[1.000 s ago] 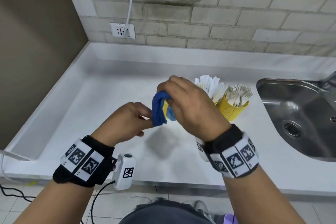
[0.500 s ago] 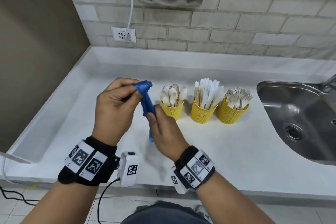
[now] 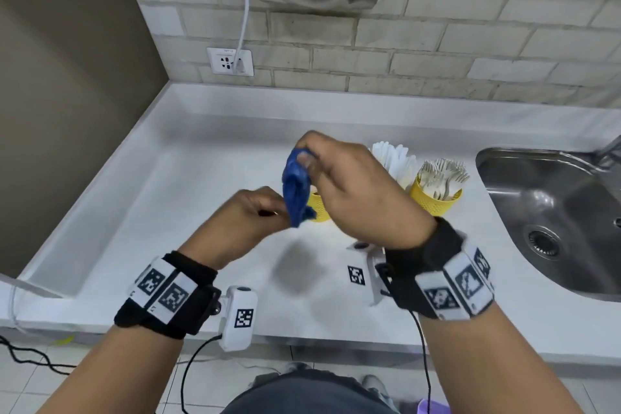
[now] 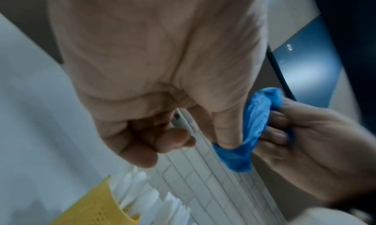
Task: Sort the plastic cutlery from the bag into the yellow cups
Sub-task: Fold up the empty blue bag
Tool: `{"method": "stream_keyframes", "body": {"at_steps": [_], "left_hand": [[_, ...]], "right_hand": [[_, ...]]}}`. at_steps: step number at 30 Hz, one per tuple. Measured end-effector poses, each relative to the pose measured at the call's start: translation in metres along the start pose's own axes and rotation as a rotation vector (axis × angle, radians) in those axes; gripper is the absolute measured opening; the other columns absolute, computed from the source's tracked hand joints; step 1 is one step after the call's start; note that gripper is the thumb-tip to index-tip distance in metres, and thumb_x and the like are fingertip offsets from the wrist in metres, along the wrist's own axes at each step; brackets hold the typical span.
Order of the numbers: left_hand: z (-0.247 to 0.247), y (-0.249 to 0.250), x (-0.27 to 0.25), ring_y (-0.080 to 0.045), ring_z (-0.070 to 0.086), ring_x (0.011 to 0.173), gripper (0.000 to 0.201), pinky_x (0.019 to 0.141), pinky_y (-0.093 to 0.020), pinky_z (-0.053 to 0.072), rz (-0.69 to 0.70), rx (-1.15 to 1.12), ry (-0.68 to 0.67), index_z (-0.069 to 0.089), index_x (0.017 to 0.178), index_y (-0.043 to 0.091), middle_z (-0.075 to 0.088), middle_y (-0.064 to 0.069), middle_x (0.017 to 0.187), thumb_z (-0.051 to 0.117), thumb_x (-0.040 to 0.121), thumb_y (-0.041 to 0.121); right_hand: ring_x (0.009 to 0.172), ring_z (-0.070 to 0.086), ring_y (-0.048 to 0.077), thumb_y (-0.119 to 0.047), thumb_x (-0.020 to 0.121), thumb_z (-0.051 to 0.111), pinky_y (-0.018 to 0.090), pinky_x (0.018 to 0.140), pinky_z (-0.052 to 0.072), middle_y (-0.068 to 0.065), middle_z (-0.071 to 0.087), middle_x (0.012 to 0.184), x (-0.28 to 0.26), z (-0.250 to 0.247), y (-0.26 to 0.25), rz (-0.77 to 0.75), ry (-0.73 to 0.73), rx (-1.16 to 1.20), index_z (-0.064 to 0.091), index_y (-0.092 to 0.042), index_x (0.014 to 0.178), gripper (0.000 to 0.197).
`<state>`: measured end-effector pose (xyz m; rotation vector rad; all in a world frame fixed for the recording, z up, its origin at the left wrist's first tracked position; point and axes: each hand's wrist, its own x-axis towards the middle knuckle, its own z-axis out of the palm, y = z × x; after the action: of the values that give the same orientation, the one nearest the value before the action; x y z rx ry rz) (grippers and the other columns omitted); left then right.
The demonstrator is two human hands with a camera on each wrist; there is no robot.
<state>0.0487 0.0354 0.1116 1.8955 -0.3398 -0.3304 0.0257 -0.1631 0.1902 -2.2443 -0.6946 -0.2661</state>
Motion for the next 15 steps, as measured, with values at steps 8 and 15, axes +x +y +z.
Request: {"method": "stream_keyframes", "body": {"at_steps": [8,15], "left_hand": [[0.008,0.011,-0.005,-0.029,0.050,0.094,0.014,0.090,-0.030,0.044,0.357,-0.023,0.149,0.083,0.089,0.014,0.047,-0.003,0.106,0.081,0.082,0.027],[0.003,-0.006,0.001,-0.031,0.063,0.102,0.011,0.091,-0.037,0.052,0.295,-0.140,0.406,0.080,0.096,0.005,0.057,-0.011,0.106,0.071,0.092,0.000]], "right_hand": [[0.077,0.055,0.016,-0.003,0.093,0.043,0.032,0.070,0.044,-0.003,0.059,0.083,0.008,0.052,0.066,0.199,-0.046,0.155,0.057,-0.008,0.100,0.017],[0.061,0.045,0.006,-0.005,0.104,0.038,0.026,0.062,0.035,-0.012,0.047,0.072,-0.027,0.094,0.050,0.298,-0.145,0.203,0.051,-0.016,0.095,0.019]]}}
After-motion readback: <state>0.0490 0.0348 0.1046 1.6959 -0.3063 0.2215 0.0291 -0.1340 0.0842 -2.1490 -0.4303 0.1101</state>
